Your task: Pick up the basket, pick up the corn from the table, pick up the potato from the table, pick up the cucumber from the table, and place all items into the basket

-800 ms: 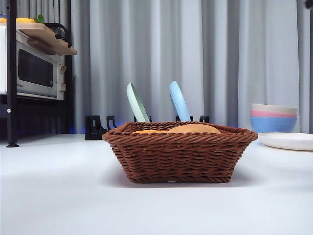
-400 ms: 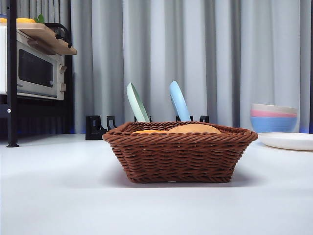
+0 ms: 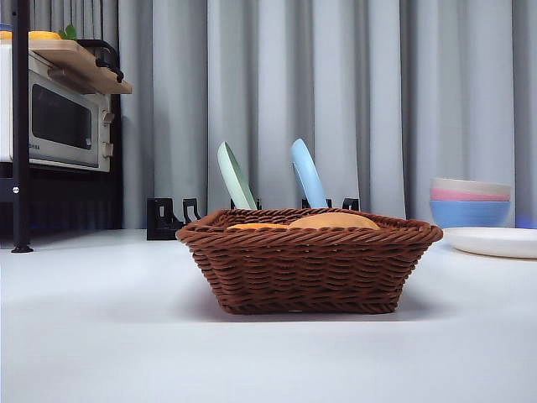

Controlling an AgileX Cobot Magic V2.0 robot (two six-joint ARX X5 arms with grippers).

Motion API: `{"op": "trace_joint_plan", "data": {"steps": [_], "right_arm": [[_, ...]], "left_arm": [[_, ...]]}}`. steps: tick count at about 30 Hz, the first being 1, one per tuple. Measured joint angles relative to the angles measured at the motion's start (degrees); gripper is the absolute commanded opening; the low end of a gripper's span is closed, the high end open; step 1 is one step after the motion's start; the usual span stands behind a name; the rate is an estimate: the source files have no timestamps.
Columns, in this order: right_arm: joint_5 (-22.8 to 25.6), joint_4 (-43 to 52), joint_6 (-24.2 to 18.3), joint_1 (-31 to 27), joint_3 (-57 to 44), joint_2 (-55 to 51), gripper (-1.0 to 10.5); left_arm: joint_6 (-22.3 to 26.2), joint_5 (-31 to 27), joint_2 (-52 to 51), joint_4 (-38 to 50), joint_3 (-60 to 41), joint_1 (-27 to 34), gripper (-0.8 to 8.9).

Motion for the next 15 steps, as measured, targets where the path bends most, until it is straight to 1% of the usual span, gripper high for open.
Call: {"op": "trace_joint_plan", "data": {"steps": [4,9,15], "right_arm": [[-0.5,0.2,0.0,-0.2,-1.1,-2.5,0.0],[-4.6,0.2,0.0,-0.4,-1.4,-2.5,0.0],[-5.0,0.2,-0.3,-0.6,-1.4,-2.5,0.0]], "left_arm": [[0.0,0.0,0.0,0.0,0.0,0.0,-0.03],[0.0,0.0,0.0,0.0,0.0,0.0,-0.03],[0.0,0.0,0.0,0.0,0.0,0.0,-0.03]]}}
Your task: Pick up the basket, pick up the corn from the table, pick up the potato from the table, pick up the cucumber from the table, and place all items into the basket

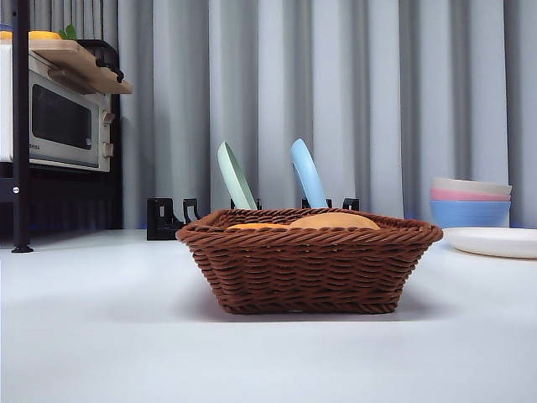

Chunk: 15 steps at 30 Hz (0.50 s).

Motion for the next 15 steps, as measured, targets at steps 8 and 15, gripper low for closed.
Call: {"op": "trace_joint_plan", "data": {"steps": [8,15], "right_arm": [[0.0,0.0,-1.0,0.0,0.0,0.0,0.0],[0.7,0.0,-1.0,0.0,0.0,0.0,0.0]], "left_arm": [[0.0,0.0,0.0,0.0,0.0,0.0,-0.03],[0.0,0.0,0.0,0.0,0.0,0.0,-0.03]]}}
